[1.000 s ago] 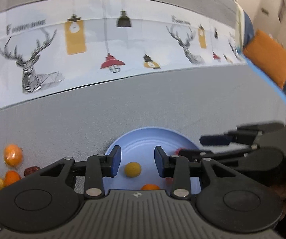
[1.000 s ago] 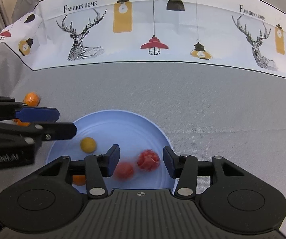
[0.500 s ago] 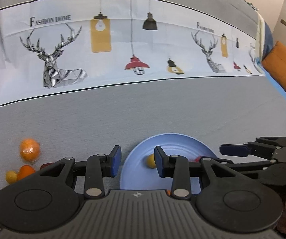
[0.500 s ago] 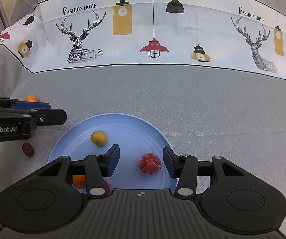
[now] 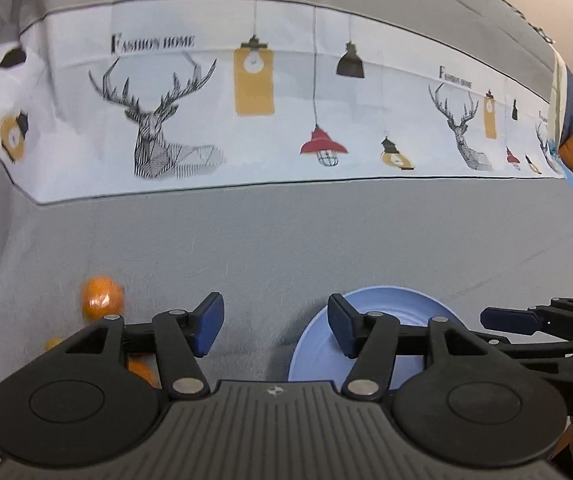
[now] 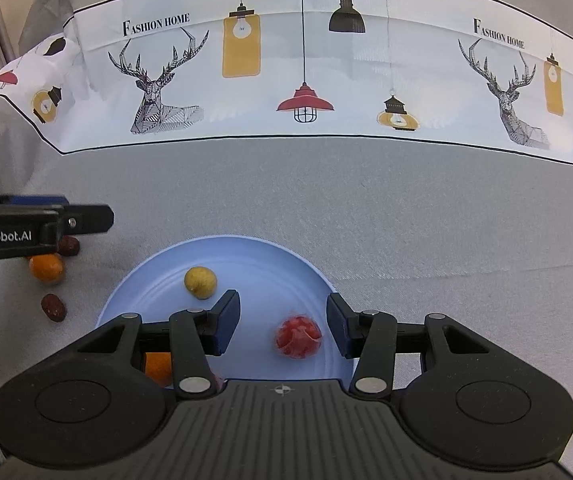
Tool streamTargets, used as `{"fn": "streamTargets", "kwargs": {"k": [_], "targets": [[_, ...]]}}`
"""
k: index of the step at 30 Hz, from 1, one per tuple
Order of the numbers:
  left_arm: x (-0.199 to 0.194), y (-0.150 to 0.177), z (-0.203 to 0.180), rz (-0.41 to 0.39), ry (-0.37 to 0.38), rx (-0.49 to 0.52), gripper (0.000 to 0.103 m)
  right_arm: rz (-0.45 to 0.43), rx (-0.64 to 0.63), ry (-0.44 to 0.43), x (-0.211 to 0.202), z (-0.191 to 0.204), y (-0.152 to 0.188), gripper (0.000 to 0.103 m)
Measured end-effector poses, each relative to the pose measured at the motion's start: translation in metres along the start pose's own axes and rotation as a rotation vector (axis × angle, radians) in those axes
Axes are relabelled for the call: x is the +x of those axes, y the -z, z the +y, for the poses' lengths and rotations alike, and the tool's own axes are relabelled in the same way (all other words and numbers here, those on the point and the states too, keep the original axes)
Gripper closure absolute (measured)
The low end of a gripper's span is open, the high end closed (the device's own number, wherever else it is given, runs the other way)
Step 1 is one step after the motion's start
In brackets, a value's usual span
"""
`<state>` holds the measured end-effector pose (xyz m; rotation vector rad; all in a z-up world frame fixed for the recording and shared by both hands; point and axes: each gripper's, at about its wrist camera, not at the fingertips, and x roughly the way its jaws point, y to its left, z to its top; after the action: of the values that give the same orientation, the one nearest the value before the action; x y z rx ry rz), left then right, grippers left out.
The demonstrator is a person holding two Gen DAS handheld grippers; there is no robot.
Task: Organize fruits
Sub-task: 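Move both open grippers back to the fruit cluster, then grasp a mandarin orange with the left gripper while the right gripper grasps a dried red date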
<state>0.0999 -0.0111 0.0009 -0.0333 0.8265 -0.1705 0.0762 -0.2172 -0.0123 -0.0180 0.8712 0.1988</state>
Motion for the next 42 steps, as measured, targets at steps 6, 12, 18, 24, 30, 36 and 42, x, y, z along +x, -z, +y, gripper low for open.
{"fn": "streamTargets", "kwargs": {"k": [6, 12, 18, 24, 30, 36, 42], "targets": [[-0.005, 0.000, 0.011, 0.008, -0.007, -0.013, 0.040, -0.020, 0.000, -0.026, -0.001, 0.011, -0.003, 0.053], [-0.021, -0.004, 0.044, -0.031, -0.029, -0.122, 0.050, -0.057, 0.005, -0.082, -0.001, 0.029, -0.007, 0.053], [-0.026, 0.001, 0.111, 0.024, -0.128, -0.413, 0.097, -0.092, 0.008, -0.191, 0.001, 0.053, -0.012, 0.074], [-0.024, 0.015, 0.155, 0.108, -0.139, -0.630, 0.096, -0.076, -0.054, -0.310, 0.008, 0.088, -0.012, 0.077], [-0.014, 0.023, 0.162, 0.184, -0.102, -0.671, 0.084, 0.013, -0.127, -0.383, 0.029, 0.120, -0.008, 0.077], [0.003, 0.024, 0.150, 0.258, -0.073, -0.615, 0.052, 0.096, -0.193, -0.440, 0.051, 0.148, -0.002, 0.061], [0.019, 0.023, 0.141, 0.295, -0.082, -0.576, 0.051, 0.139, -0.275, -0.414, 0.068, 0.169, 0.002, 0.061]]}}
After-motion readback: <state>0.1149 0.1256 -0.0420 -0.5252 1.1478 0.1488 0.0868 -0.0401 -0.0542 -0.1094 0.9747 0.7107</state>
